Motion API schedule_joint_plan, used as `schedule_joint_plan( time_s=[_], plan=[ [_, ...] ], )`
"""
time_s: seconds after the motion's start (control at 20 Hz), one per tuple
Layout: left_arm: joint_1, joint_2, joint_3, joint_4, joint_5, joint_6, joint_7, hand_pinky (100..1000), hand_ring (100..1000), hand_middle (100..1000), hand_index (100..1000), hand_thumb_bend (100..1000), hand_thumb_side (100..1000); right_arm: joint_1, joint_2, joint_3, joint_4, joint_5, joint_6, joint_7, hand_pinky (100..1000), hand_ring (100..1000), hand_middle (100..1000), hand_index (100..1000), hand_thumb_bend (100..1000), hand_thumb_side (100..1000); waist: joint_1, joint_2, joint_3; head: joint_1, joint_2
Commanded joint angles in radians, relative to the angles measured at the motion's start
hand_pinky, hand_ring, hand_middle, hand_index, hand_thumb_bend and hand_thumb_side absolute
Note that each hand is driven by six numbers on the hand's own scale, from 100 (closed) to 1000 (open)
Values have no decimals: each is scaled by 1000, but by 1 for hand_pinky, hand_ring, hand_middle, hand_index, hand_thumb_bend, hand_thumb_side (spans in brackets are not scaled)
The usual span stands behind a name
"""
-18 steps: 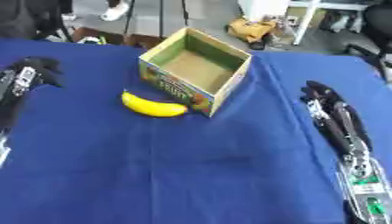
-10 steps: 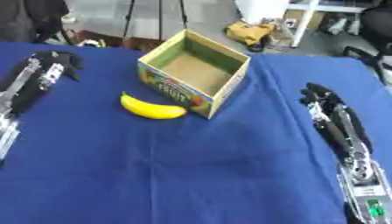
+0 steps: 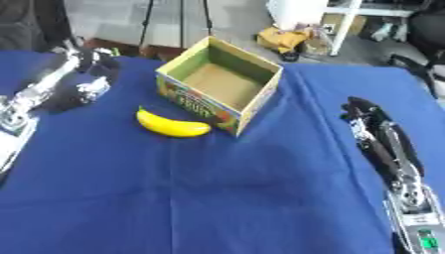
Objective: Pick up objects on the table and place them in the box.
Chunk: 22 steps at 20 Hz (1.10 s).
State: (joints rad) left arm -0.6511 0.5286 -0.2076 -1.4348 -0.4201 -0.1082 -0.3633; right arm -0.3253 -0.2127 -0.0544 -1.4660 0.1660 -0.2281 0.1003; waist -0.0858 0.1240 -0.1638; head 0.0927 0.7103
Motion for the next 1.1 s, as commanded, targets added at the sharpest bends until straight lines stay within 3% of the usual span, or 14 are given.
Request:
schedule_joint_plan(
  time_s=[0.05,0.35,0.6,1.1],
  plan=[
    [-60,31,-50,58,-50,-25,-50,679,575,582,751,703,664,-10,-14,1,-7,7,-3,7,852,768,774,889,100,768,4,-17,-5,8,-5],
    [-137,0,-132,205,-145,-94,-144,673,579,559,758,794,618,-12,-12,5,-5,7,-5,11,851,768,774,889,100,768,4,-20,-13,18,-3],
    [-174,-41,-135,288,-228,-133,-211,672,583,557,757,764,598,-12,-10,7,-4,6,-5,13,851,768,774,889,100,768,2,-20,-17,22,-1],
    [-175,-110,-127,371,-396,-181,-70,689,599,566,764,756,550,-10,-5,7,-4,5,-5,14,851,768,774,889,100,768,-1,-19,-23,24,0]
  ],
)
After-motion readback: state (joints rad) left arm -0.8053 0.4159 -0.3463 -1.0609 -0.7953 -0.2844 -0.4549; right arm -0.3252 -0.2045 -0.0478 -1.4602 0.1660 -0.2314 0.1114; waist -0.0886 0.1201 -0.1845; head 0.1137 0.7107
